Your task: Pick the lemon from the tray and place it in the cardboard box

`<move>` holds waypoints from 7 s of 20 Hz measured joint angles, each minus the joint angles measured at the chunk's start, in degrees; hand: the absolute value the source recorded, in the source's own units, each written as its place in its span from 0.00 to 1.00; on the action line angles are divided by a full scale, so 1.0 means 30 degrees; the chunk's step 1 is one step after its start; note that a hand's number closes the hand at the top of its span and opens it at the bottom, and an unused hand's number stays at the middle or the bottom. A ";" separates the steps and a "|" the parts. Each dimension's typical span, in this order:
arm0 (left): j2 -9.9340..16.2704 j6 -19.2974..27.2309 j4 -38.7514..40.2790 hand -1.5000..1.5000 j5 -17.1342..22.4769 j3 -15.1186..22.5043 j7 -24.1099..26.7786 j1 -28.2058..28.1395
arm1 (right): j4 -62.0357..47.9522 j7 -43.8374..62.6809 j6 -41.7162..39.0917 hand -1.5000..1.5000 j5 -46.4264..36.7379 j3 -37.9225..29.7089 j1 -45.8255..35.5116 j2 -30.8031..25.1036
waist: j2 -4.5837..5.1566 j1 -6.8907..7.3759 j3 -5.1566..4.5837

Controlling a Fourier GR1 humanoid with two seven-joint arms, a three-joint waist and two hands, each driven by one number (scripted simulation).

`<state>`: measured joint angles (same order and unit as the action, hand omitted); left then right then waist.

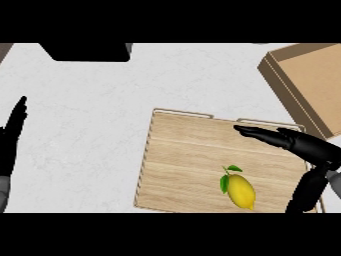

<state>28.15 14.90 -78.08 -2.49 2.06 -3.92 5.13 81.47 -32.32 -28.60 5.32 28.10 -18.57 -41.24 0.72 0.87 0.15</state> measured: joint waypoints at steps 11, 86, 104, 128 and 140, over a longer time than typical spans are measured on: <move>0.0053 -0.0457 0.0751 0.50 -0.0255 -0.0283 -0.0091 0.0510 | -0.2051 -0.1723 0.0689 0.00 -0.7169 0.2354 -0.4827 -0.1200 | -0.0157 0.0185 -0.0052; -0.1713 -0.1870 0.0936 0.50 -0.2551 -0.4651 0.0336 -0.0868 | -0.3601 0.6914 0.4906 1.00 -1.7891 -0.9140 0.0104 0.0044 | -0.0318 -0.2759 0.0158; -0.2250 -0.2697 0.0499 0.50 -0.3240 -0.3289 0.0144 0.0431 | -1.5103 -0.1220 0.8293 1.00 -1.3269 -1.8440 -0.3843 -0.5632 | -0.0099 0.0114 -0.0008; -0.2506 -0.3236 0.0534 0.50 -0.3583 -0.3087 0.0190 0.1455 | -2.2658 0.4153 0.9429 1.00 -1.4888 -1.6763 -1.3755 -0.1925 | 0.0313 0.1197 0.0019; -0.2732 -0.3349 0.0605 0.50 -0.3615 -0.2948 0.0193 0.1811 | -2.4672 0.6025 1.0268 0.00 -1.4269 -1.7796 -1.4049 -0.0841 | 0.0583 0.1589 0.0080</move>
<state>19.96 4.86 -76.26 -13.34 -6.78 -3.34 10.56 7.45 -14.24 2.21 -37.49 -25.29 -60.72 -43.77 2.47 5.63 0.39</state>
